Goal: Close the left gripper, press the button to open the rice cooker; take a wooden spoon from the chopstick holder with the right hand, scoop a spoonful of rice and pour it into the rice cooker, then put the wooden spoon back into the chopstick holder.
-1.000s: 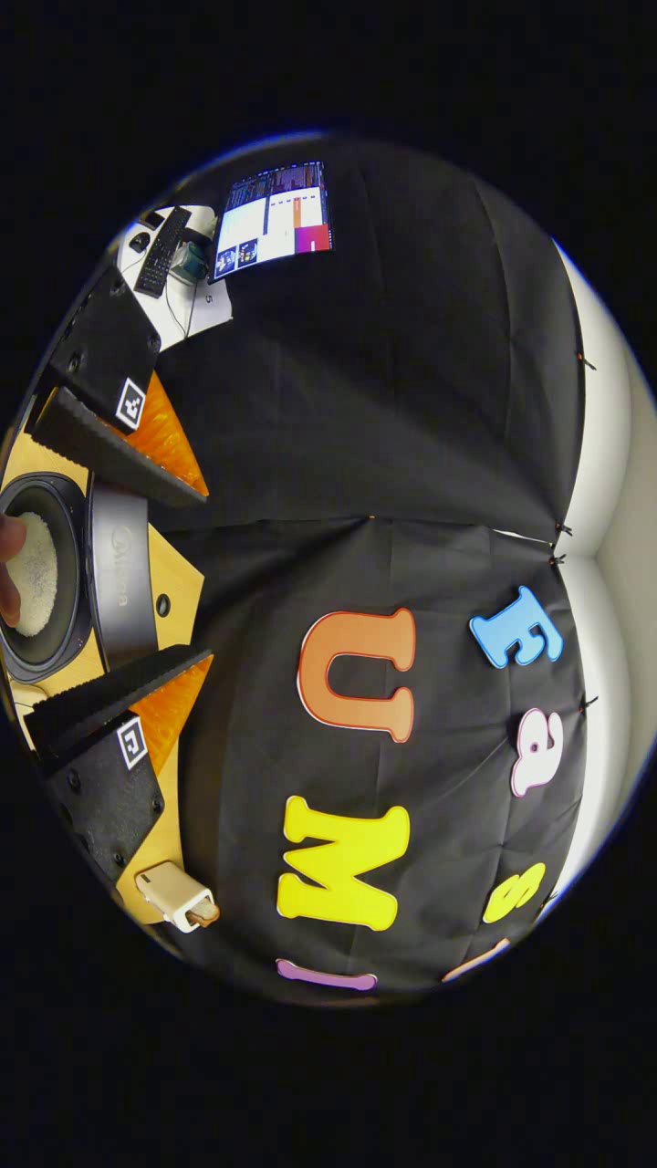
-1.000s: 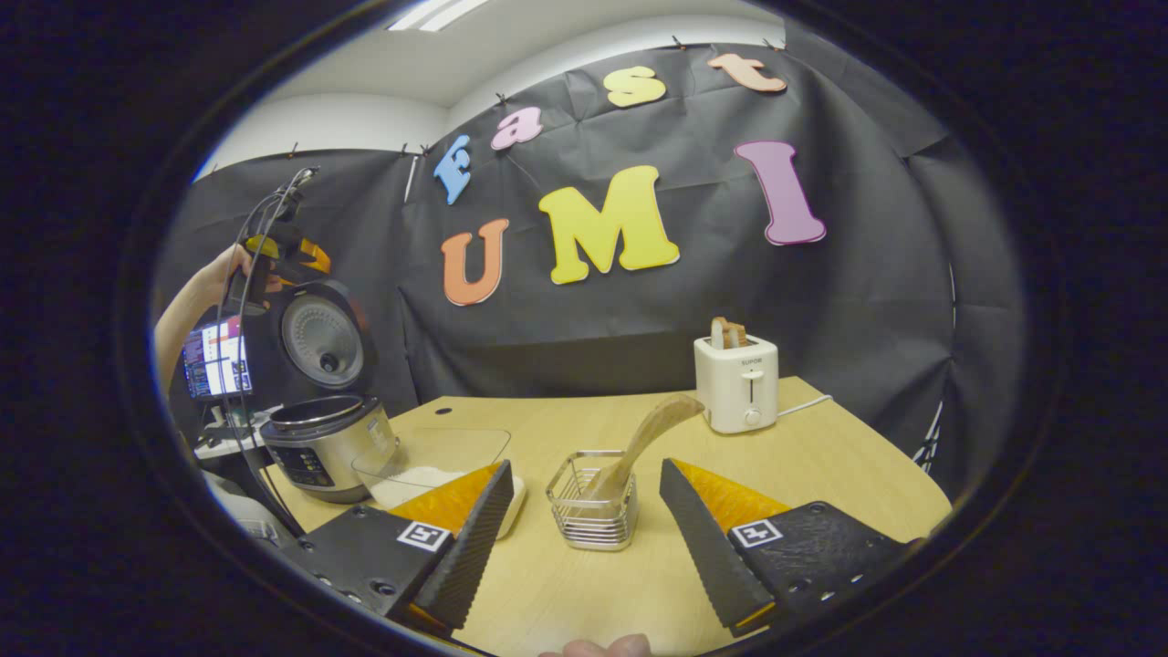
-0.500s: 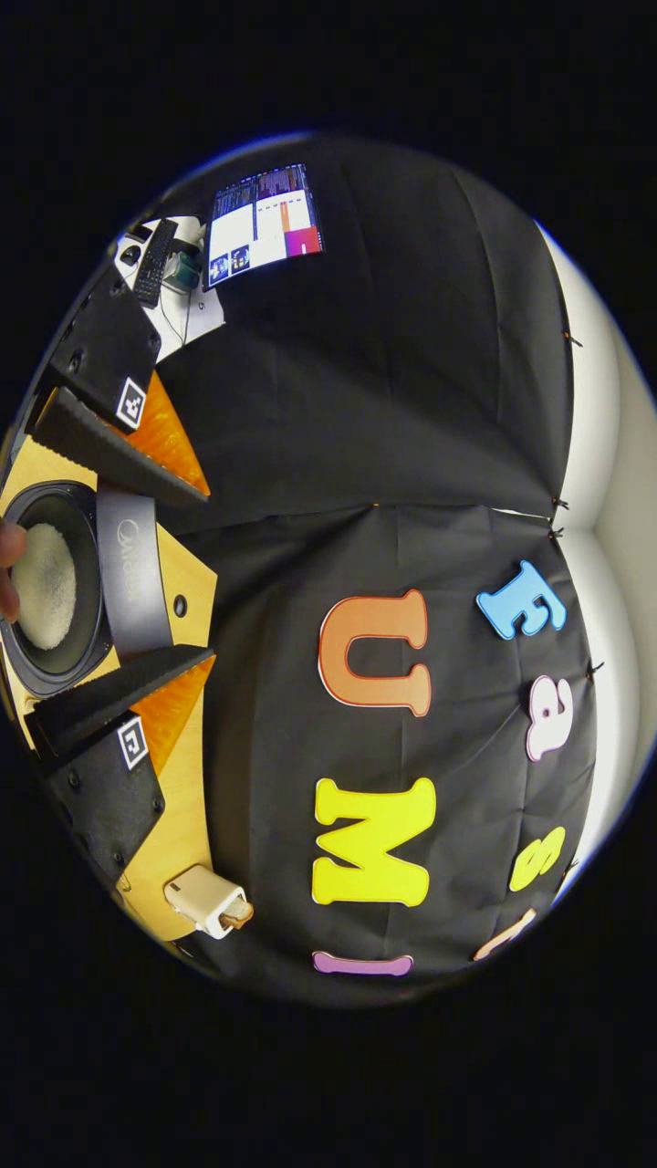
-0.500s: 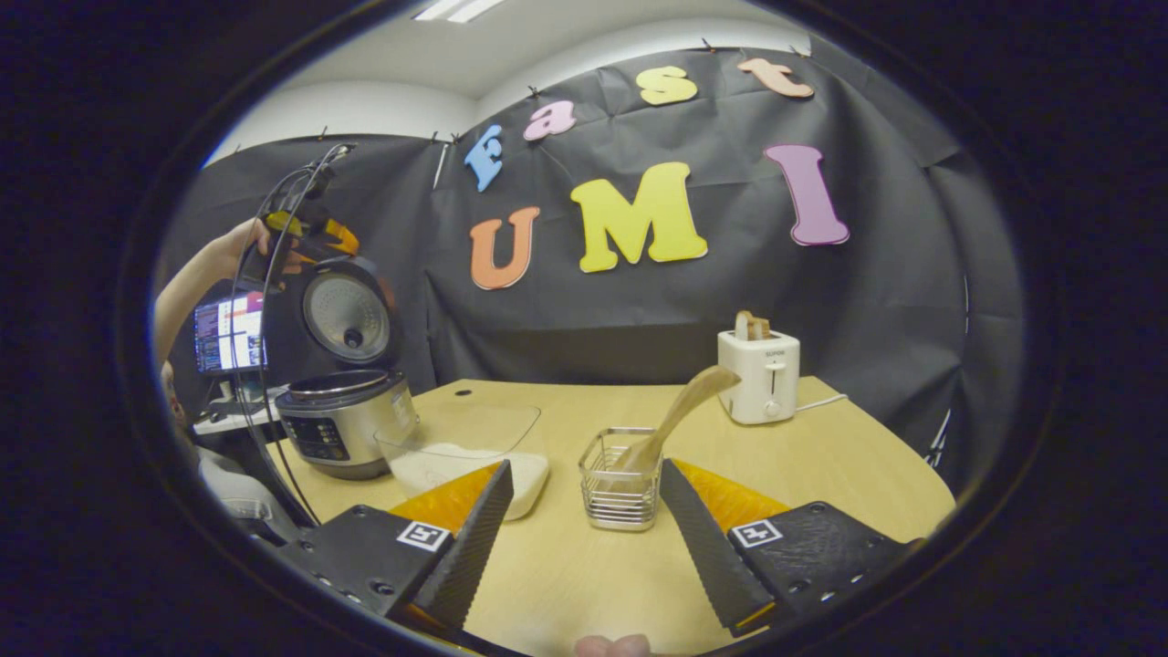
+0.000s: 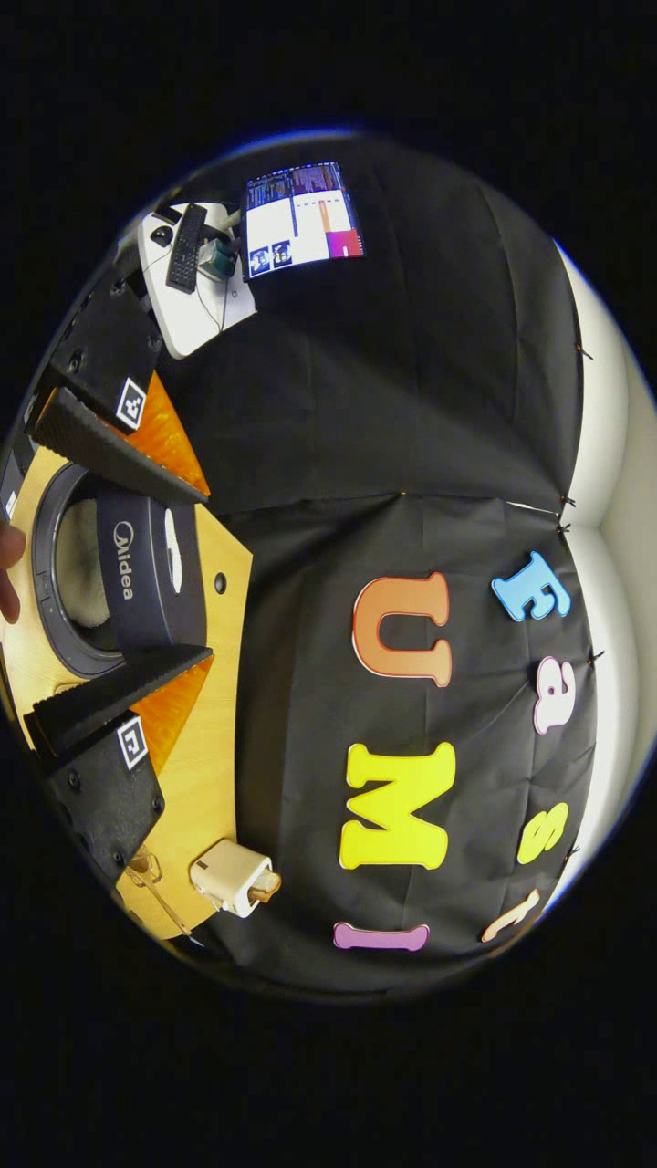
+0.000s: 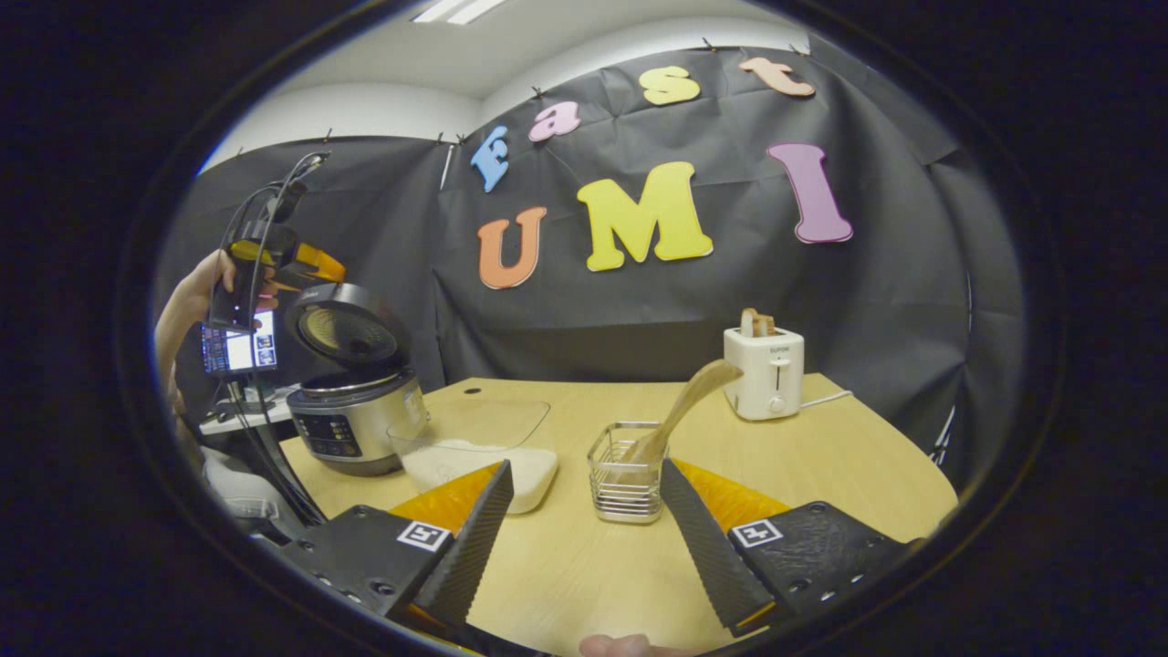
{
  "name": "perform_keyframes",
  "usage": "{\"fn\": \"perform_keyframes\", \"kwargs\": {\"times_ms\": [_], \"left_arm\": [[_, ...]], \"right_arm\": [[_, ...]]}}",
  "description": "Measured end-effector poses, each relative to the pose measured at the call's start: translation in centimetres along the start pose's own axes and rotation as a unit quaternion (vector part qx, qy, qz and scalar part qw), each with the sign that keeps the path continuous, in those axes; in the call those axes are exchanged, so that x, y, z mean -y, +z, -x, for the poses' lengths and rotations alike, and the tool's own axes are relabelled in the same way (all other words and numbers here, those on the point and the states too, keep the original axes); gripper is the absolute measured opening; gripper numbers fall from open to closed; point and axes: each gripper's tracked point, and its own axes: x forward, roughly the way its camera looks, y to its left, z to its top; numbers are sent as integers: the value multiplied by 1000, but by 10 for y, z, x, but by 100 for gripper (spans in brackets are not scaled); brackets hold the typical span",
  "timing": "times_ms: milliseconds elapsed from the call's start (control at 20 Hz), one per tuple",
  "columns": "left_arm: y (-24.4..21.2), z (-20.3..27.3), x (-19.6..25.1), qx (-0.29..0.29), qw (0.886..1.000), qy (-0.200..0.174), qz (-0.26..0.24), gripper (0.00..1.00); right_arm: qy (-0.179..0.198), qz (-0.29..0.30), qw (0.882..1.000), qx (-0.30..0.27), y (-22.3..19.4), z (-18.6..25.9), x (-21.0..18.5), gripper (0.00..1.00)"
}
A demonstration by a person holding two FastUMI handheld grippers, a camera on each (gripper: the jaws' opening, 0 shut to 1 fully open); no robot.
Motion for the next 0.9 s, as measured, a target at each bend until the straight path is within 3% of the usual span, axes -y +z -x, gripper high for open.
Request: {"fn": "perform_keyframes", "kwargs": {"times_ms": [50, 100, 200, 400, 550, 800, 900], "left_arm": [[-6, 4, 1, 1, 1000, -1, 1, 98], [-14, 7, 3, 4, 1000, -1, 4, 100], [-29, 12, 6, 6, 1000, -1, 4, 98], [-59, 18, 11, 9, 1000, 0, 10, 98], [-76, 22, 14, 16, 1000, 4, 2, 98], [-100, 24, 17, 11, 1000, 5, -4, 98], [-103, 23, 17, 17, 1000, 7, -5, 98]], "right_arm": [[6, -4, 1000, 5, 2, 1, -3, 92], [10, -8, 1000, 8, 3, 0, -6, 96], [10, -4, 1000, 12, 3, 0, -8, 92], [17, -1, 1000, 0, -7, -5, -19, 96], [24, -2, 1000, -13, -13, -9, -25, 92], [33, 5, 999, -17, -17, -14, -39, 96], [37, 13, 999, -15, -15, -16, -44, 92]]}}
